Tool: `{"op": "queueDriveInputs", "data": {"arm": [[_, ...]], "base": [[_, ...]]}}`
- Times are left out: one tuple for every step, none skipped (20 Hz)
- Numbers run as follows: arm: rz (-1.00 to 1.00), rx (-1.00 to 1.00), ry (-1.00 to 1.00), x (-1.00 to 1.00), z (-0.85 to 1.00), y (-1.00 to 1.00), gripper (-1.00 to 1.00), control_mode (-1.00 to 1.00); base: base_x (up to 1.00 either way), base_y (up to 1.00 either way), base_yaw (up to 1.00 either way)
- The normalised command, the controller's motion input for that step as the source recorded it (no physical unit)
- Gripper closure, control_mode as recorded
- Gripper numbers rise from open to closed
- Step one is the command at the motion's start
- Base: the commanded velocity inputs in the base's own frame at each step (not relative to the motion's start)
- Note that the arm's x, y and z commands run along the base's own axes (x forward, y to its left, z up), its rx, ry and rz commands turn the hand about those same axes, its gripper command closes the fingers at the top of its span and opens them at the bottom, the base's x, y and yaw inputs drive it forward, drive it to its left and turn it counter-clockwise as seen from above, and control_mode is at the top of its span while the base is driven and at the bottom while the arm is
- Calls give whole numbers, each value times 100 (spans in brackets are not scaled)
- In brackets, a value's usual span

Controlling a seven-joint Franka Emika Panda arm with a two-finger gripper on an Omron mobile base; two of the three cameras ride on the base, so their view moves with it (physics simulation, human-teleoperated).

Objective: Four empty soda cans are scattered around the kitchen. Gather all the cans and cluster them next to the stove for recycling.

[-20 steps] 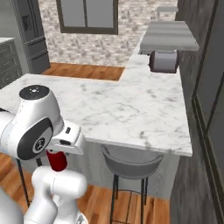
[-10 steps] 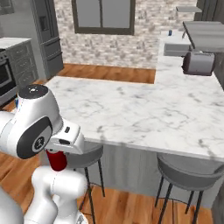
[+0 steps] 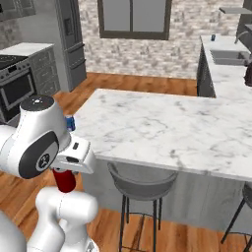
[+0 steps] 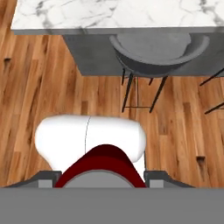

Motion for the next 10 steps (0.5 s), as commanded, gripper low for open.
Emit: {"op": "queueDriveInputs", "data": {"arm": [[0,0,0,0,0,0,100,100],[0,0,0,0,0,0,100,100],[0,0,0,0,0,0,100,100],[0,0,0,0,0,0,100,100],[0,0,0,0,0,0,100,100],[0,0,0,0,0,0,100,100],[0,0,0,0,0,0,100,100],[0,0,0,0,0,0,100,100],[0,0,0,0,0,0,100,100],[0,0,0,0,0,0,100,100]], "base": [[0,100,0],[0,100,0],[0,100,0],[0,100,0],[0,100,0],[0,100,0],[0,100,0],[0,100,0],[0,100,0],[0,100,0]]}}
